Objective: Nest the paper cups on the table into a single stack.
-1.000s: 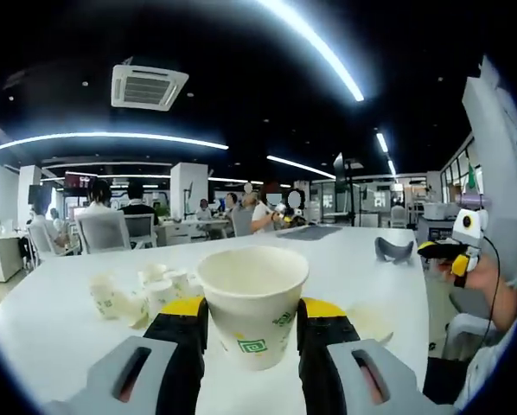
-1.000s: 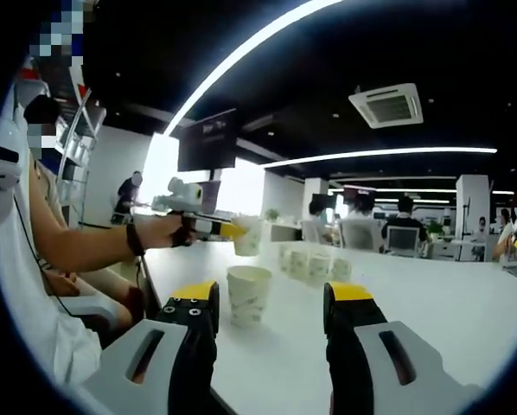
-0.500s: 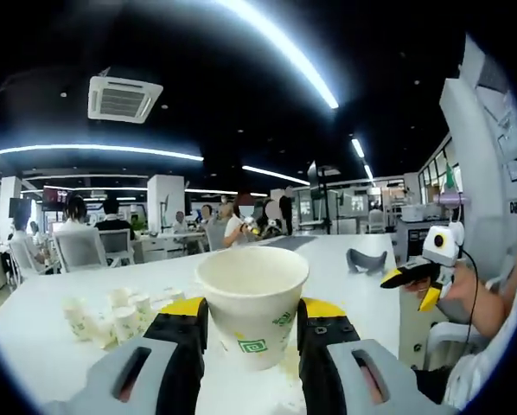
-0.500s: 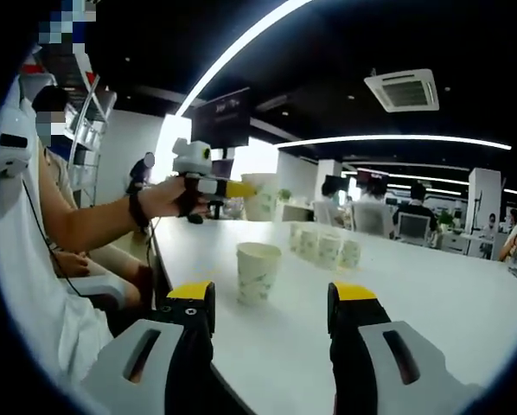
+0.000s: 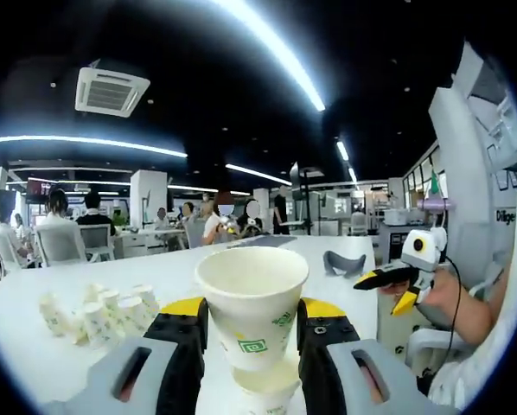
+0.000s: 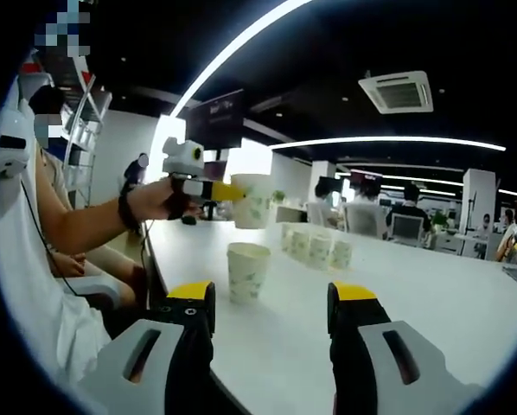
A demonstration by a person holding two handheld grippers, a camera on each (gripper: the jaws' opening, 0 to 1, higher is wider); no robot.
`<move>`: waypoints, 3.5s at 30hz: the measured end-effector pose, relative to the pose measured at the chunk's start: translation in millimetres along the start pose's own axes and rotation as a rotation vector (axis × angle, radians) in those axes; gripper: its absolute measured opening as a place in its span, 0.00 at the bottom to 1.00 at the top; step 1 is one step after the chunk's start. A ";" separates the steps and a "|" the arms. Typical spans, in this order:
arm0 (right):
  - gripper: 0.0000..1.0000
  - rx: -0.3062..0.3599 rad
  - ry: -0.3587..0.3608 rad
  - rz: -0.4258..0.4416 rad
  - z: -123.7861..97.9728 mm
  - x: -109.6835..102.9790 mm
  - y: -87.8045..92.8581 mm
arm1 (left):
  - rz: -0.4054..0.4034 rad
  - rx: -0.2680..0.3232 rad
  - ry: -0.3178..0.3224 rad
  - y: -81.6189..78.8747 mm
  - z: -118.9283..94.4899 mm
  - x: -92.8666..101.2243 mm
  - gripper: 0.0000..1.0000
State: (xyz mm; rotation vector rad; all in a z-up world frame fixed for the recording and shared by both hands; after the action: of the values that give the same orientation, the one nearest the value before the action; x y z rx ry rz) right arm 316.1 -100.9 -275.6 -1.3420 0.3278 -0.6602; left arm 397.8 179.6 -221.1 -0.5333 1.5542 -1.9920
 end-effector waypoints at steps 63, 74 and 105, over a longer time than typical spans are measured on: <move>0.54 0.011 0.029 -0.064 -4.4 2.9 -10.0 | -0.006 -0.083 -0.065 50.8 0.2 11.8 0.53; 0.53 0.024 0.041 -0.071 -7.8 6.4 -12.5 | -0.017 -0.121 -0.097 70.8 -1.6 9.0 0.52; 0.52 0.034 0.050 -0.057 -5.1 4.5 -4.5 | 0.014 -0.011 -0.289 32.7 -53.7 -58.8 0.60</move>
State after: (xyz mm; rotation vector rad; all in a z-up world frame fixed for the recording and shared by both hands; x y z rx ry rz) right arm 315.5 -108.1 -271.7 -1.3073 0.3181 -0.7450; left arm 415.9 251.5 -264.8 -0.7747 1.3870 -1.8046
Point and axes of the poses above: the point that each gripper's makers call its tool centre point, and the gripper's own axes: z roughly forward along the fingers, x roughly to its right, y roughly out of its underside, the point moved 8 cm from there along -z, roughly backward along the fingers, and after that the axes turned 14 degrees about x, right-handed, at the moved point
